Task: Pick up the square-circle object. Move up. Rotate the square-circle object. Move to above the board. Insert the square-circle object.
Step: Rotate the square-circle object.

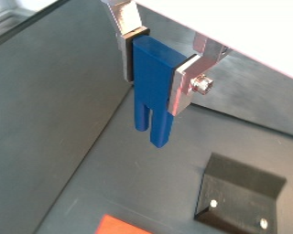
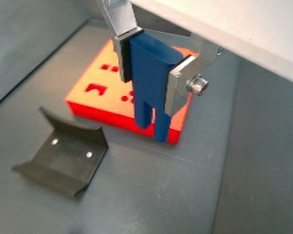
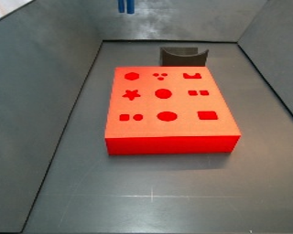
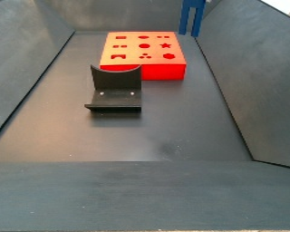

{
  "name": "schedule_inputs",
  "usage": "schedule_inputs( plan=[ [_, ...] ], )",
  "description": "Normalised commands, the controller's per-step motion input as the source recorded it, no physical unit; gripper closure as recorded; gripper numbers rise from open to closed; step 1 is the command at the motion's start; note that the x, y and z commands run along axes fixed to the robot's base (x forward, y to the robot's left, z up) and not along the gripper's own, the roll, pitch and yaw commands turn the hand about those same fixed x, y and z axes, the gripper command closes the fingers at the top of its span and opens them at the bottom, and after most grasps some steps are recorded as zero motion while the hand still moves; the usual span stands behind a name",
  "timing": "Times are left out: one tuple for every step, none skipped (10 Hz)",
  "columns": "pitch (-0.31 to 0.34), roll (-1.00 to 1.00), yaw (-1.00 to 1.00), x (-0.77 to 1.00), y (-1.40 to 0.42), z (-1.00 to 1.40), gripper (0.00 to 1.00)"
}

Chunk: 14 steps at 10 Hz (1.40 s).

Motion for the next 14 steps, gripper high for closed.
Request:
schedule_inputs(
  plan=[
    [0.103, -0.05, -1.0, 0.03, 0.01, 0.0, 1.0],
    [0.127, -0.06, -1.0, 0.04, 0.01, 0.01, 1.0],
    [0.144, -0.07, -1.0, 0.04, 0.01, 0.01, 1.0],
    [0.146, -0.07, -0.74, 0.05, 0.01, 0.01, 1.0],
    [0.135, -0.07, -0.44, 0.05, 0.01, 0.01, 1.0],
    [0.128, -0.07, -0.27, 0.06, 0.01, 0.01, 1.0],
    [0.018, -0.01, -1.0, 0.08, -0.01, 0.0, 1.0],
    [0.017, -0.01, -1.0, 0.07, -0.01, 0.0, 1.0],
    [0.018, -0.01, -1.0, 0.06, 0.0, -0.01, 1.0],
    [0.02, -0.01, -1.0, 0.06, 0.0, -0.01, 1.0],
    [0.021, -0.01, -1.0, 0.06, 0.01, -0.02, 1.0],
    [0.022, -0.01, -1.0, 0.05, 0.01, -0.02, 1.0],
    [0.024, -0.01, -1.0, 0.05, 0.01, -0.02, 1.0],
    [0.026, -0.01, -1.0, 0.05, 0.01, -0.02, 1.0]
  ],
)
